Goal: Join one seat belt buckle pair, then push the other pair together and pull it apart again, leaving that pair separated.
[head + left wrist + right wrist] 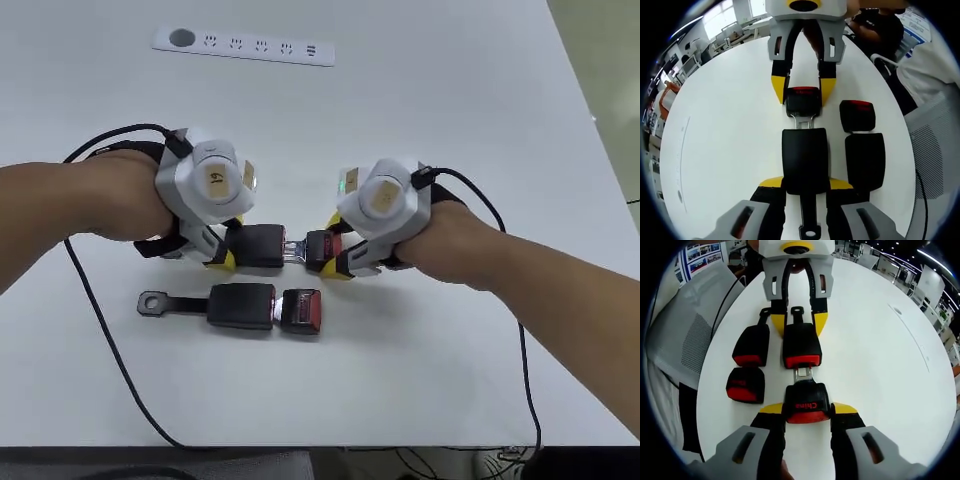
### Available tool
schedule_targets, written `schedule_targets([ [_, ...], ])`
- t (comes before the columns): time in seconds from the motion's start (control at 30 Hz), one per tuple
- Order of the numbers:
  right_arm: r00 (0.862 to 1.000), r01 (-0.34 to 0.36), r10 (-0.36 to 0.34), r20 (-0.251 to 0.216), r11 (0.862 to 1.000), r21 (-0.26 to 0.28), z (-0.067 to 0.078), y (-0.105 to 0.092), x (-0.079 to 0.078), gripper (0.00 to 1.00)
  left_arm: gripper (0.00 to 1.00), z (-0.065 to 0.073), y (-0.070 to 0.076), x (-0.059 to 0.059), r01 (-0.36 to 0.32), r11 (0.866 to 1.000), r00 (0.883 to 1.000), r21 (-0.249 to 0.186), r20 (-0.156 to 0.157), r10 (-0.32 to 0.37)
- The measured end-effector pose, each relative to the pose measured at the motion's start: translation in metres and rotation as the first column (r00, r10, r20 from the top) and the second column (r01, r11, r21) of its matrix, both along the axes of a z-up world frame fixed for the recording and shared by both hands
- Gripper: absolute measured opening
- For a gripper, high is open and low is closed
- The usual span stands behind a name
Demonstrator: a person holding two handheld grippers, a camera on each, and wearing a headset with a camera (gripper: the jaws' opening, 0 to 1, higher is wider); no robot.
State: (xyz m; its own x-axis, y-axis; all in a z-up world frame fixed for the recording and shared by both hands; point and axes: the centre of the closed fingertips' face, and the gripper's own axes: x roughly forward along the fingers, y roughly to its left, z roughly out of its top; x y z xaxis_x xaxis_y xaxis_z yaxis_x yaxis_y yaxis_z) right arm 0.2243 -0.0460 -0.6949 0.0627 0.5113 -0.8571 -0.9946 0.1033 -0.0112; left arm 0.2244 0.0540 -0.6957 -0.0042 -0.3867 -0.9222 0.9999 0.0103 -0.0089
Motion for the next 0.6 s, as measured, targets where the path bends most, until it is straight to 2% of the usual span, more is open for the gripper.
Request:
schedule_targets([
  [0.4,0.998,0.069,-0.069,-0.004,0.998,-0.013,0.002,-0.064,-0.006,0.33,0.31,0.001,-0.001,-0.001,-0.005,1.000,1.000,0.011,0.002,0.005],
  [0.6,0.998,0.067,-0.067,-0.009,0.996,-0.052,0.001,-0.093,-0.010,0.33,0.31,0.001,-0.001,-0.001,-0.002,1.000,1.000,0.016,-0.002,0.002],
])
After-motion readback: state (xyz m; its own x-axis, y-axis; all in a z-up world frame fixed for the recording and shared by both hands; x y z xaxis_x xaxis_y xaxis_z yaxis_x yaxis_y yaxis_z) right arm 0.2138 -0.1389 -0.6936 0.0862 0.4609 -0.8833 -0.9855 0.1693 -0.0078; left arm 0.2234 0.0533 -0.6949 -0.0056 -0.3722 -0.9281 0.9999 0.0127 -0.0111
